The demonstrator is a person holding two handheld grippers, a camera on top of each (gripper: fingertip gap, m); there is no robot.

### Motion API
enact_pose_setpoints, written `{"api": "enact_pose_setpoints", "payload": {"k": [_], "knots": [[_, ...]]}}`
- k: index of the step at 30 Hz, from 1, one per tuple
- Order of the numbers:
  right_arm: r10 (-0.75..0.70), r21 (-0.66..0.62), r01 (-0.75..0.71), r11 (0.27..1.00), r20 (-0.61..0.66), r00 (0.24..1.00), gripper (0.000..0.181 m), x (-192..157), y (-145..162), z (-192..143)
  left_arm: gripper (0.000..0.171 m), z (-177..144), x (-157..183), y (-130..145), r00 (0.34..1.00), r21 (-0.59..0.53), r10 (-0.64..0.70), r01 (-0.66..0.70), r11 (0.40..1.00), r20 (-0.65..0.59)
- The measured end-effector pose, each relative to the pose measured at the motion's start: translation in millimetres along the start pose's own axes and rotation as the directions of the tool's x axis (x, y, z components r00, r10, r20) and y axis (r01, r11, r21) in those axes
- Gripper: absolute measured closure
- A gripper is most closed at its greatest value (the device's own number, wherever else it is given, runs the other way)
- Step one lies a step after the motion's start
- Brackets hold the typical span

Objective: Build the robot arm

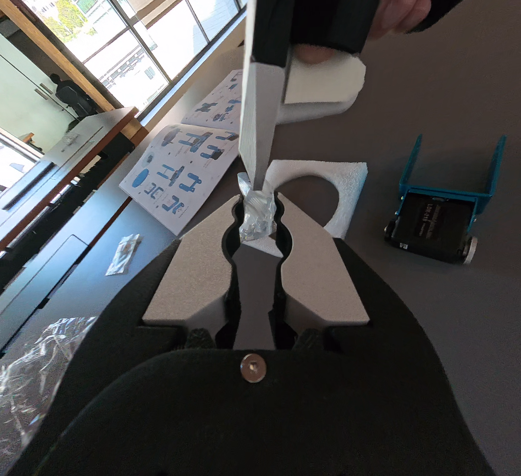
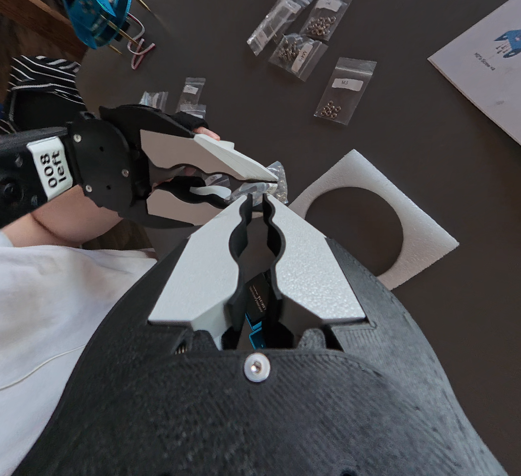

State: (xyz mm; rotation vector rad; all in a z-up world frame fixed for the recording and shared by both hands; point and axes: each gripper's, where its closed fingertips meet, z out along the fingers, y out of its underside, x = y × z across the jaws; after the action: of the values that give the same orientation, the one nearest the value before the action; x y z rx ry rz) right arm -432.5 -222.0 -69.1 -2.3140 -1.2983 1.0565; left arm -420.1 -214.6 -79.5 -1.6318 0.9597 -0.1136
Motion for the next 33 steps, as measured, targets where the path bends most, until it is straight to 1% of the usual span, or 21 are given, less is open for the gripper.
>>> {"api": "enact_pose_setpoints", "payload": {"k": [3,5,6,9,10,12,14,16,17,18,19,21,22,25,28,31,33], "knots": [[-0.041,0.08,0.033,0.996,0.088,0.995,0.154,-0.6,-1.3,-10.5,0.155,-1.5,-2.2,-4.6,0.995,0.029,-0.095,0.097,0.995,-0.041],[-0.135,0.149,0.113,0.982,0.146,0.98,0.141,-2.1,1.9,-19.1,0.156,-4.1,-4.5,-9.1,0.981,0.052,-0.174,0.179,0.983,-0.082],[-0.195,0.191,0.165,0.968,0.148,0.97,0.134,0.0,3.9,-23.1,0.156,-6.0,-4.7,-12.6,0.97,0.067,-0.217,0.225,0.972,-0.113],[-0.383,0.311,0.33,0.891,0.126,0.915,0.12,2.3,12.5,-28.5,0.156,-13.5,4.3,-29.4,0.907,0.107,-0.318,0.358,0.928,-0.276],[-0.42,0.356,0.348,0.867,0.146,0.896,0.114,-3.3,13.1,-29.1,0.156,-16.3,9.2,-36.3,0.881,0.116,-0.334,0.39,0.913,-0.336],[-0.471,0.446,0.339,0.829,0.226,0.853,0.111,-21.9,12.7,-30.7,0.156,-20.4,14.9,-49.5,0.839,0.139,-0.355,0.443,0.886,-0.413],[-0.495,0.477,0.325,0.817,0.29,0.819,0.114,-32.9,16.3,-28.7,0.156,-22.5,19.2,-61.0,0.797,0.153,-0.376,0.494,0.856,-0.473],[-0.507,0.5,0.311,0.808,0.321,0.8,0.127,-35.8,19.3,-28.7,0.156,-23.9,23.8,-70.8,0.751,0.156,-0.394,0.543,0.825,-0.53],[-0.506,0.517,0.294,0.804,0.336,0.794,0.13,-36.5,19.7,-30.9,0.156,-24.6,26.8,-75.3,0.727,0.155,-0.397,0.563,0.812,-0.56],[-0.507,0.533,0.271,0.801,0.364,0.782,0.14,-38.7,21.4,-34.9,0.156,-25.2,30.2,-79.4,0.703,0.152,-0.4,0.582,0.799,-0.589],[-0.515,0.547,0.251,0.798,0.405,0.756,0.153,-43.1,24.9,-40.5,0.156,-24.1,32.5,-82.0,0.686,0.147,-0.406,0.596,0.789,-0.604],[-0.511,0.559,0.221,0.8,0.439,0.739,0.16,-43.7,29.8,-46.8,0.156,-22.4,36.5,-86.5,0.662,0.146,-0.407,0.616,0.774,-0.629],[-0.507,0.554,0.221,0.803,0.44,0.741,0.164,-41.0,32.6,-47.7,0.156,-20.3,38.8,-86.8,0.655,0.14,-0.409,0.619,0.773,-0.636],[-0.478,0.52,0.219,0.826,0.44,0.76,0.166,-28.8,40.0,-46.2,0.154,-10.9,45.2,-80.0,0.645,0.102,-0.43,0.619,0.779,-0.632],[-0.447,0.471,0.227,0.853,0.432,0.783,0.167,-15.1,44.6,-41.0,0.15,-2.3,45.5,-69.1,0.617,0.062,-0.484,0.654,0.754,-0.621],[-0.43,0.427,0.263,0.865,0.362,0.827,0.167,6.6,43.6,-37.3,0.14,5.1,37.2,-54.1,0.609,0.034,-0.546,0.685,0.728,-0.576],[-0.424,0.384,0.303,0.872,0.283,0.86,0.167,25.2,43.5,-35.7,0.14,6.1,29.5,-41.6,0.623,0.019,-0.573,0.686,0.728,-0.532]]}}
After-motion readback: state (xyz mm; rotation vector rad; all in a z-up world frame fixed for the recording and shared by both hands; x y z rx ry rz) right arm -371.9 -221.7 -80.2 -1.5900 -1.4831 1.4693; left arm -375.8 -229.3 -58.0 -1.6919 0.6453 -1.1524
